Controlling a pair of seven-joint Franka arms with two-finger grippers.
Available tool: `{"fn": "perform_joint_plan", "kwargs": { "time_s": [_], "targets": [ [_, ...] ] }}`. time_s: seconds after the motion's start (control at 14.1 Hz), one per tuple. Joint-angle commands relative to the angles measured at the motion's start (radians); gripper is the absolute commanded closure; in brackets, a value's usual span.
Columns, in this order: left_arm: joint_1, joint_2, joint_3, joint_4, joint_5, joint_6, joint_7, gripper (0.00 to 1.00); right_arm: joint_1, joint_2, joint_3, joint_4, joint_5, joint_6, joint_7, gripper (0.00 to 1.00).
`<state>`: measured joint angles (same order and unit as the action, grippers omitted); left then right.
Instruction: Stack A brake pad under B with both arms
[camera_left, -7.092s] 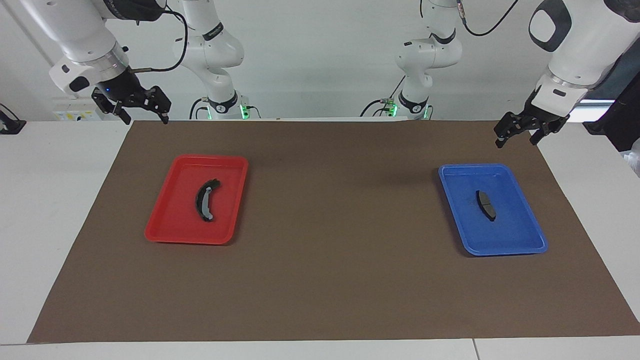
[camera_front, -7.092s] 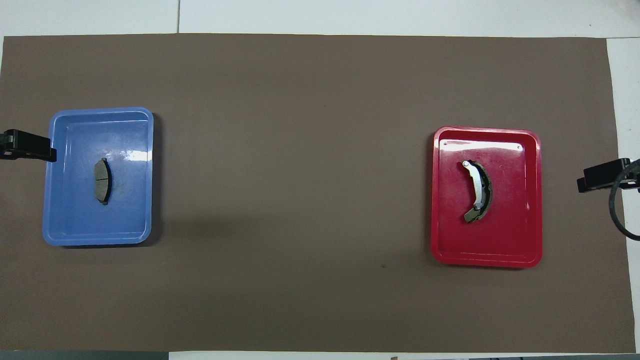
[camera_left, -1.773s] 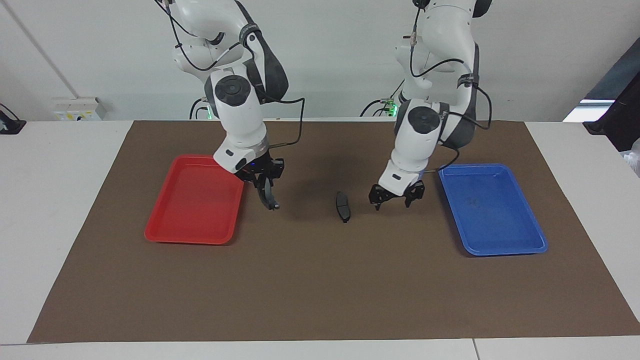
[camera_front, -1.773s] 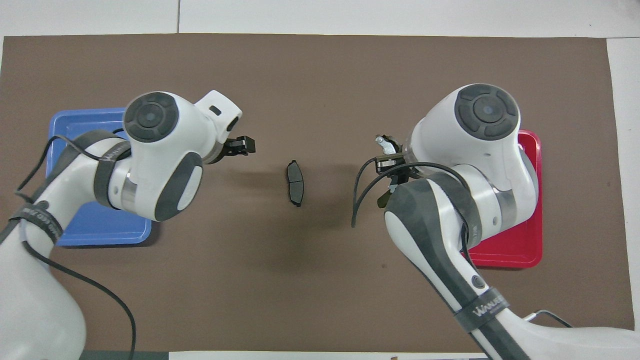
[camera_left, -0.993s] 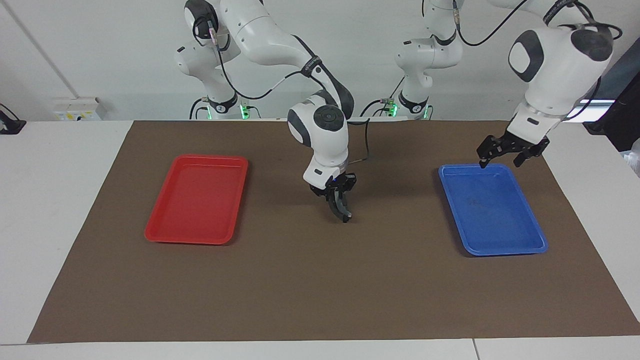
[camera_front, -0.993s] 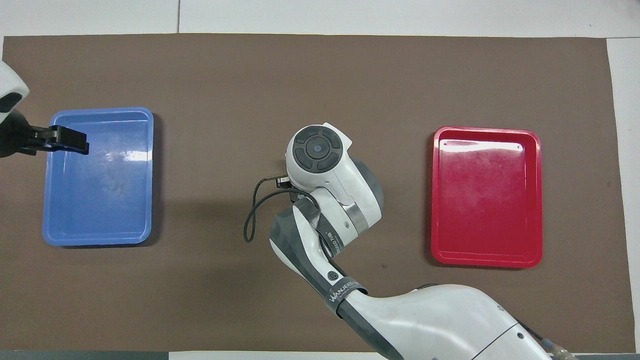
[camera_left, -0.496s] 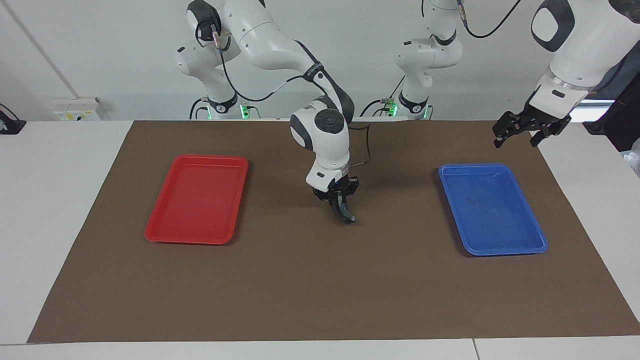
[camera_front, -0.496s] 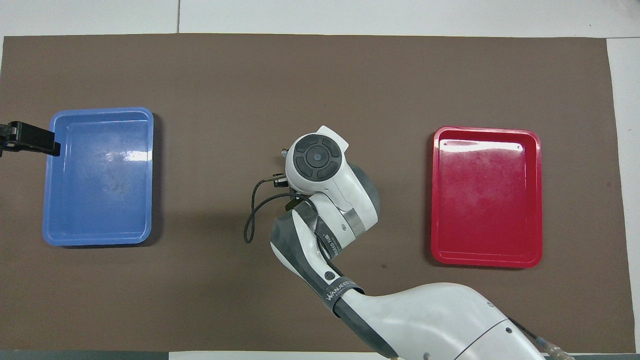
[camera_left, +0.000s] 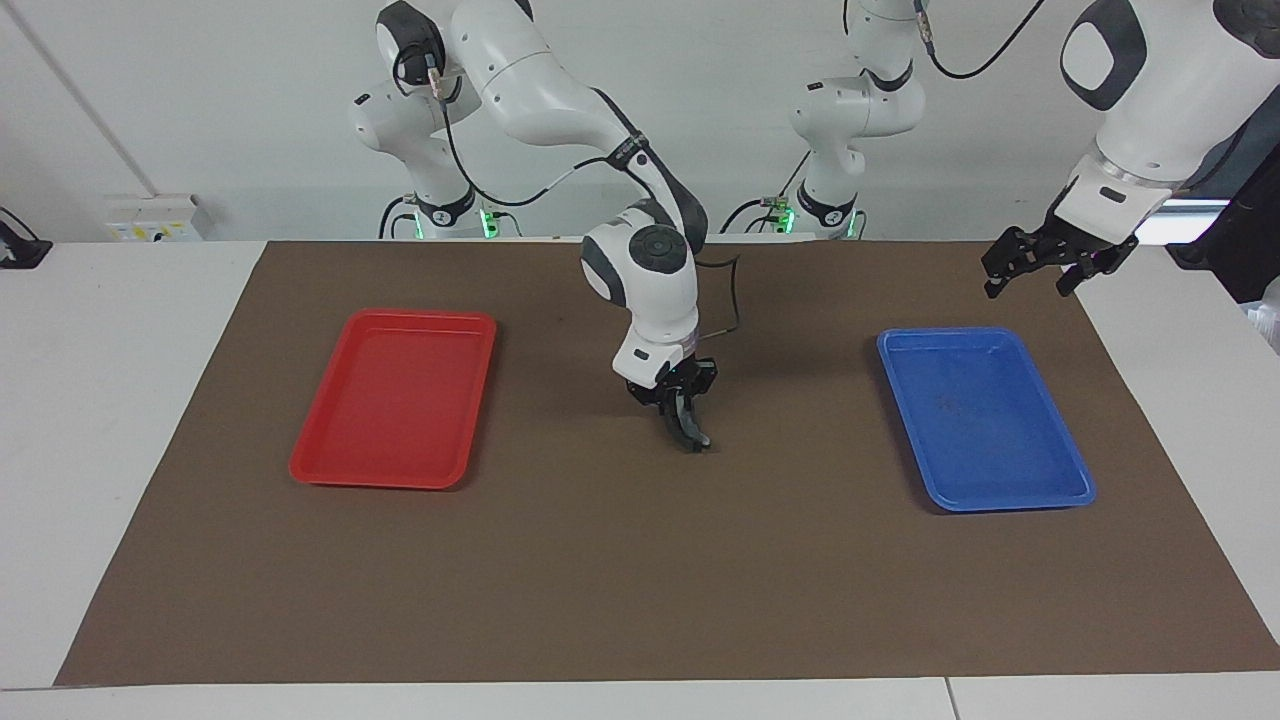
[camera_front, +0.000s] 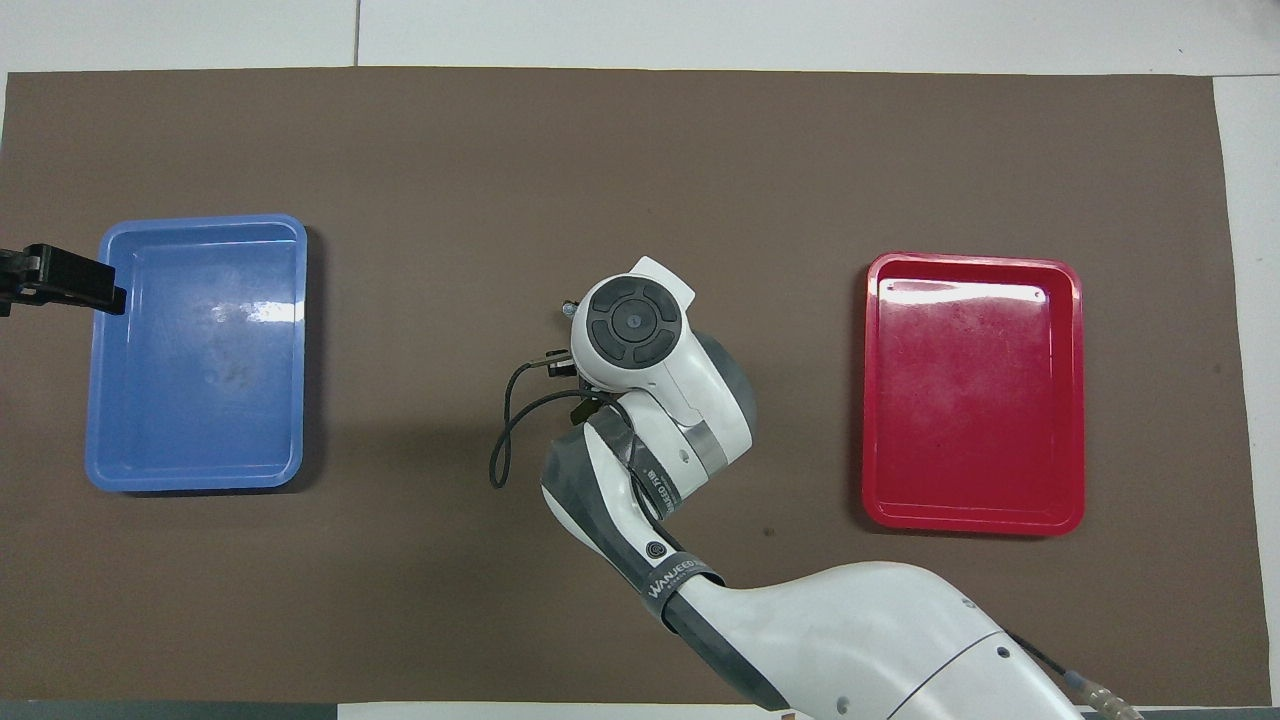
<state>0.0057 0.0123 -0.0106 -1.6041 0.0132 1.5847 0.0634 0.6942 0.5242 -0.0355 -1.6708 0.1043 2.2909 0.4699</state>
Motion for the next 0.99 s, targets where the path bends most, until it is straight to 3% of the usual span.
{"fn": "perform_joint_plan", "kwargs": {
  "time_s": [0.0,0.07,0.14,0.21,0.35,0.5,0.71,0.92],
  "targets": [
    [0.011,-0.005,-0.008,0.000,-0.009,-0.015,-0.005,0.00,0.004,-0.010,-0.001,-0.024,0.005,0.031,-0.014,0.97],
    [0.011,-0.003,-0.008,0.000,-0.009,-0.015,-0.005,0.00,0.004,-0.012,-0.001,-0.026,0.005,0.027,-0.013,0.80],
    [0.011,-0.005,-0.008,0.000,-0.009,-0.015,-0.005,0.00,0.004,-0.013,-0.001,-0.026,0.005,0.022,-0.011,0.30],
    [0.011,-0.005,-0.008,0.000,-0.009,-0.015,-0.005,0.00,0.007,-0.015,-0.003,-0.023,0.003,0.012,-0.008,0.01],
    [0.011,-0.003,-0.008,0.000,-0.009,-0.015,-0.005,0.00,0.005,-0.027,-0.012,-0.003,-0.001,-0.031,-0.007,0.00],
    [0.011,-0.005,-0.008,0.000,-0.009,-0.015,-0.005,0.00,-0.047,-0.108,-0.020,-0.003,-0.050,-0.091,-0.013,0.00],
    [0.011,-0.005,-0.008,0.000,-0.009,-0.015,-0.005,0.00,-0.212,-0.263,-0.018,-0.010,-0.072,-0.293,-0.069,0.00],
    [0.011,-0.005,-0.008,0.000,-0.009,-0.015,-0.005,0.00,-0.411,-0.386,-0.021,-0.010,-0.074,-0.497,-0.267,0.00]
  ]
}}
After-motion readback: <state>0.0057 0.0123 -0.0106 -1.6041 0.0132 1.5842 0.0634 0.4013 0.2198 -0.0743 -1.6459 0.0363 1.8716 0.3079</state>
